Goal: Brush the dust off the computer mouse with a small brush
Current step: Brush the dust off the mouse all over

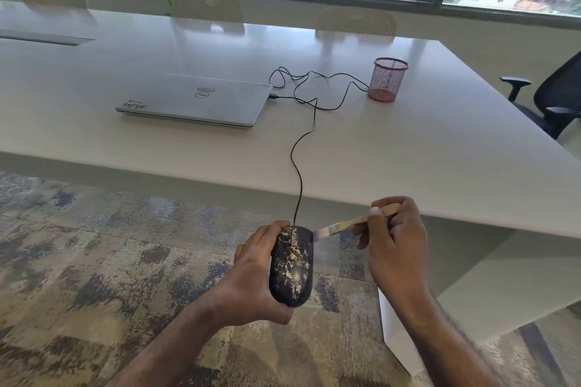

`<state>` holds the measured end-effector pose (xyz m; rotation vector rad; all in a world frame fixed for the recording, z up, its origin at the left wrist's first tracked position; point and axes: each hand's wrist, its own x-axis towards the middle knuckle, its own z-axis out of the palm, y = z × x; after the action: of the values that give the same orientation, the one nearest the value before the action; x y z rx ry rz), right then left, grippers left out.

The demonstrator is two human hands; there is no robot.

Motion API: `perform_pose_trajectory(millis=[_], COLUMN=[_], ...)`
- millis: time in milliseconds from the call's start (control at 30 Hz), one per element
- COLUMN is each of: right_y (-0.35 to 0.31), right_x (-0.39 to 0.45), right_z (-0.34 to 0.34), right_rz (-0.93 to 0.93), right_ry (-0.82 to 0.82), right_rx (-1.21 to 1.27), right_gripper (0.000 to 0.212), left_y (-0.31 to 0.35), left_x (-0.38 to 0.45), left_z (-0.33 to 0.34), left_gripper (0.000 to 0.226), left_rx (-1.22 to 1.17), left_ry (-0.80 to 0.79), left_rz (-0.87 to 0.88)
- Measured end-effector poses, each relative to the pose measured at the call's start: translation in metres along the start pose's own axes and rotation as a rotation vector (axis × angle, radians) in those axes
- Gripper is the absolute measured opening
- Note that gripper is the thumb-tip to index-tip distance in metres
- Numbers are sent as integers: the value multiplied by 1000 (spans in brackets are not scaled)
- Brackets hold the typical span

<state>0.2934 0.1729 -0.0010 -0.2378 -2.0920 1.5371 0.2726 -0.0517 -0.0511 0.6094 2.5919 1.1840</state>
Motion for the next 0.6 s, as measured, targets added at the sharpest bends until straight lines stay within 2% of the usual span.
perform_pose_trajectory(millis=[167, 333, 500, 600], right_y=[-1, 0, -7, -5], right_x=[-8, -10, -13, -16], right_z=[5, 4, 6, 9], right_rz=[-7, -18, -47, -58], right_ry=[-67, -46, -54, -85], right_rx=[74, -71, 8, -69], right_gripper=[6, 28, 17, 18], left_y=[1, -1, -1, -1], left_x=[1, -1, 0, 0], left_z=[1, -1, 0, 0], left_gripper=[128, 133, 132, 132], left_rx=[-9, -6, -16, -33], left_ry=[4, -18, -18, -9], left_rz=[-9, -33, -32, -31])
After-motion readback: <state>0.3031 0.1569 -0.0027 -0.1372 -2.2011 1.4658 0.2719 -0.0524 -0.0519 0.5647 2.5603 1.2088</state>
